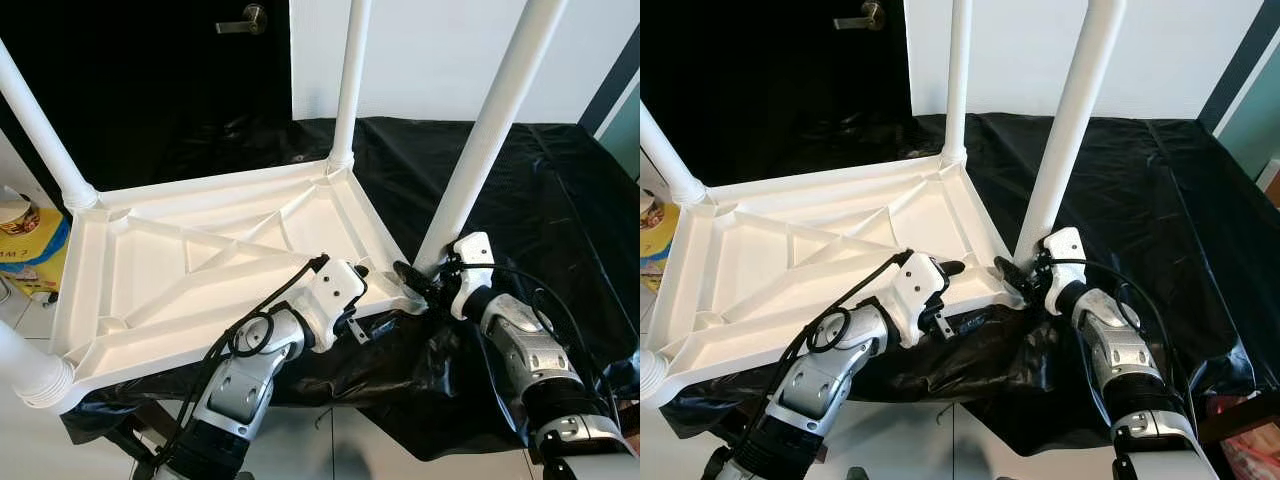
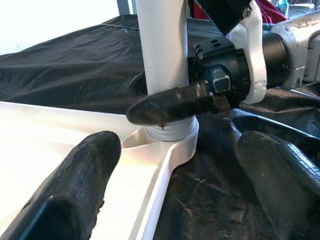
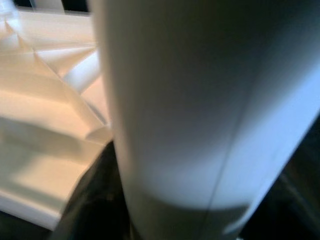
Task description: Building children table
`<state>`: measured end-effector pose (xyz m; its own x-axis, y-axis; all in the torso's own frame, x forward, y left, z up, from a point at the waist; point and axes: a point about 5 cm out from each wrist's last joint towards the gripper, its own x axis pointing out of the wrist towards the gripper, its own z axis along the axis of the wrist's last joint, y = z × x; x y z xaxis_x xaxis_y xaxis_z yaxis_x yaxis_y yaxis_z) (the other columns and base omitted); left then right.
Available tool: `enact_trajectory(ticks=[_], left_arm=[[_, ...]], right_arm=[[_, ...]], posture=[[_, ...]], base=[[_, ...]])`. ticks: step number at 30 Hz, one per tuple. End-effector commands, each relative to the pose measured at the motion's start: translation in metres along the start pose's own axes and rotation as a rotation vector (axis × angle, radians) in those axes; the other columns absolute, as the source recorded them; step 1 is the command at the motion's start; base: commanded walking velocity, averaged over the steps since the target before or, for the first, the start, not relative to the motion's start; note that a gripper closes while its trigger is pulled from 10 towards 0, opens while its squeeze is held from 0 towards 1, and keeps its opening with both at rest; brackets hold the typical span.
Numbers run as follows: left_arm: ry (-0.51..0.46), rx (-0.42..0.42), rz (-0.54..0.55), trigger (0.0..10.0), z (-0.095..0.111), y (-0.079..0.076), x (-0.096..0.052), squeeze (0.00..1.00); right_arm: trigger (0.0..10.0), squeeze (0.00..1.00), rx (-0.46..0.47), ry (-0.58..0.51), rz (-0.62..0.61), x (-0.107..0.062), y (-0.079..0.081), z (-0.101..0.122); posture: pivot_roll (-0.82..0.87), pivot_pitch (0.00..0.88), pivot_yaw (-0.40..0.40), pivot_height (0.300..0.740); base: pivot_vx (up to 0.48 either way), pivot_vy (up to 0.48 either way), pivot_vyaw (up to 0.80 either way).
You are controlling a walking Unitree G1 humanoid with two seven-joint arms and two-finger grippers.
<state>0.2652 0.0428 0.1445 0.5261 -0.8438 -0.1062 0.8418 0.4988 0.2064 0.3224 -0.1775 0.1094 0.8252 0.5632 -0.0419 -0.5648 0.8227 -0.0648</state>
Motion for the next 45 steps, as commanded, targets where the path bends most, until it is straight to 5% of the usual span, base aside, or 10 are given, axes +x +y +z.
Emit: enact_trajectory(ticks=[1,12,13,27,35,45], left_arm=[[-0.006,0.015,0.037,10.0,0.002,0.002,0.001,0.0],[-0.002,0.012,0.034,10.0,0.001,-0.001,-0.001,0.0],[-0.001,0.012,0.033,10.0,0.001,0.0,-0.001,0.0],[0.009,0.001,0.049,10.0,-0.001,0.0,-0.002,0.0],[0.009,-0.002,0.049,10.0,-0.001,-0.001,-0.003,0.0],[0.008,-0.001,0.047,10.0,-0.001,0.0,-0.002,0.0]], right_arm=[[0.0,0.0,-0.014,0.046,0.025,-0.001,0.002,-0.008],[0.0,0.0,0.006,0.083,0.027,-0.011,-0.006,-0.019],[10.0,0.0,0.003,0.087,0.024,-0.012,-0.006,-0.02],[10.0,0.0,0.074,0.042,-0.186,-0.018,-0.007,-0.024],[10.0,0.0,0.135,-0.007,-0.384,-0.016,0.008,-0.028],[10.0,0.0,0.241,0.021,-0.798,-0.016,0.021,-0.04]], posture=[[-0.03,0.0,-0.056,0.74],[-0.04,0.0,-0.044,0.74],[-0.04,0.0,-0.043,0.74],[-0.04,0.0,-0.055,0.74],[-0.04,0.0,-0.052,0.74],[-0.04,0.0,-0.052,0.74]], base=[[0.0,0.0,0.0],[0.0,0.0,0.0],[0.0,0.0,0.0],[0.0,0.0,0.0],[0.0,0.0,0.0],[0.0,0.0,0.0]])
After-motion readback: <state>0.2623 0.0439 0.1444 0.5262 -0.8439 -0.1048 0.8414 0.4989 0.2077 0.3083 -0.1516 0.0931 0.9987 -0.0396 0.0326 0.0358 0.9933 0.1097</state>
